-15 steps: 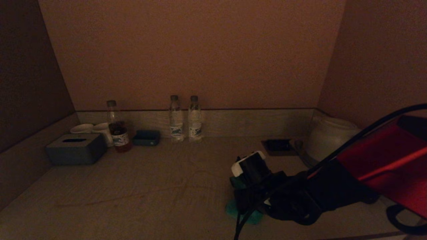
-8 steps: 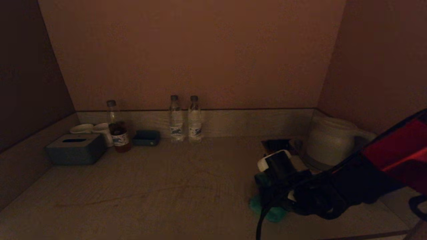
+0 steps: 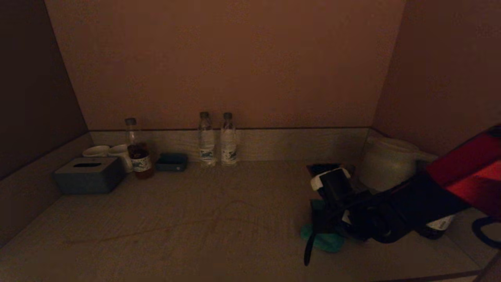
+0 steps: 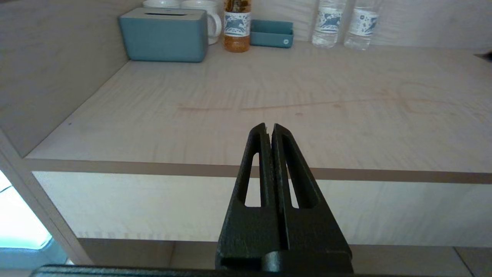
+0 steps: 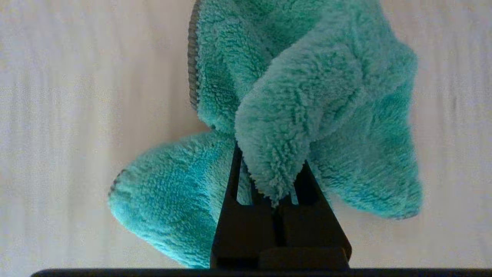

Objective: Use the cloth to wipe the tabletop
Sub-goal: Sweep the stains on the table

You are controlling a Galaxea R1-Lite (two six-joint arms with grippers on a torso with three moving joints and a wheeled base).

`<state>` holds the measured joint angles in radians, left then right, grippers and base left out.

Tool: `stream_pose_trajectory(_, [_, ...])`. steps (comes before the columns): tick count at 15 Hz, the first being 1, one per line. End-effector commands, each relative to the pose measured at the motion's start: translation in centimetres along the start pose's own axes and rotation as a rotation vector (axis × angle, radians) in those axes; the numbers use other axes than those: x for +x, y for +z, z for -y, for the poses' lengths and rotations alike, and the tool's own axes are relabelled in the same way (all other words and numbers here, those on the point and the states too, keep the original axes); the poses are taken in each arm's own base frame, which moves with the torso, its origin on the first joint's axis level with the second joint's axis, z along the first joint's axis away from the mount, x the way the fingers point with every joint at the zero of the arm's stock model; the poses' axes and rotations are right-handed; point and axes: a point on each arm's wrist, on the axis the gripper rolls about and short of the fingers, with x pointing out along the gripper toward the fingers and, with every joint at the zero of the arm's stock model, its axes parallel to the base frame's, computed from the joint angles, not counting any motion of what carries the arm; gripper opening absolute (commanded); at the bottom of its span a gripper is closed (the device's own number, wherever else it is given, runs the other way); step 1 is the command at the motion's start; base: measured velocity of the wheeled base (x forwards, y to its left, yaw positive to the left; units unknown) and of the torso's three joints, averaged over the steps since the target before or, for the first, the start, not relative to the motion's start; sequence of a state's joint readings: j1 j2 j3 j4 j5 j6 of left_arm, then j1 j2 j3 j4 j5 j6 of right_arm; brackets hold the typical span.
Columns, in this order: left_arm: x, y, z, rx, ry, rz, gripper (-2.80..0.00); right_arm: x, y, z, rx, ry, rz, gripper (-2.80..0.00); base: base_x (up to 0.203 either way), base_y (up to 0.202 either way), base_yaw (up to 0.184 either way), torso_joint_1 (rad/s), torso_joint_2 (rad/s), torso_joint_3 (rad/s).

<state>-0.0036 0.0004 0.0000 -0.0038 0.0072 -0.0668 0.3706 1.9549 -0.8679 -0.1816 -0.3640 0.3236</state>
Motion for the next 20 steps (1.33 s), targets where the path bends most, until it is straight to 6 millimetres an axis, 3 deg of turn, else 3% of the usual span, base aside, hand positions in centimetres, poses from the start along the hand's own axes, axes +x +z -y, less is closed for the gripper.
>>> stream_pose_trajectory(1, [0.0,0.0,0.0,-0.001,-0.001,0.001,-2.8,1.4,0.4,-0.3,0.006,-0.009,-0.005,-2.8,0.0,0.0,0.0,0.0,0.0,0.0])
stream_pose_trajectory(10, [0.0,0.0,0.0,-0.001,0.001,0.0,-2.8,4.6,1.1,-1.8,-0.002,-0.013,-0.016,-2.8,0.0,0.0,0.0,0.0,0.0,0.0])
stream_pose_trajectory(17, [0.0,0.0,0.0,-0.001,-0.001,0.0,-2.8,5.7,2.1,2.6,0.089,-0.11,-0.028,-2.8,0.0,0.0,0.0,0.0,0.0,0.0])
stream_pose_trajectory(19, [0.0,0.0,0.0,-0.001,0.001,0.001,-2.8,5.8,2.1,3.0,0.097,-0.119,-0.029,-2.8,0.0,0.0,0.0,0.0,0.0,0.0])
stream_pose_trajectory(20, [0.0,0.0,0.0,-0.001,0.001,0.001,-2.8,6.1,2.3,4.2,0.122,-0.146,-0.032,-2.8,0.0,0.0,0.0,0.0,0.0,0.0])
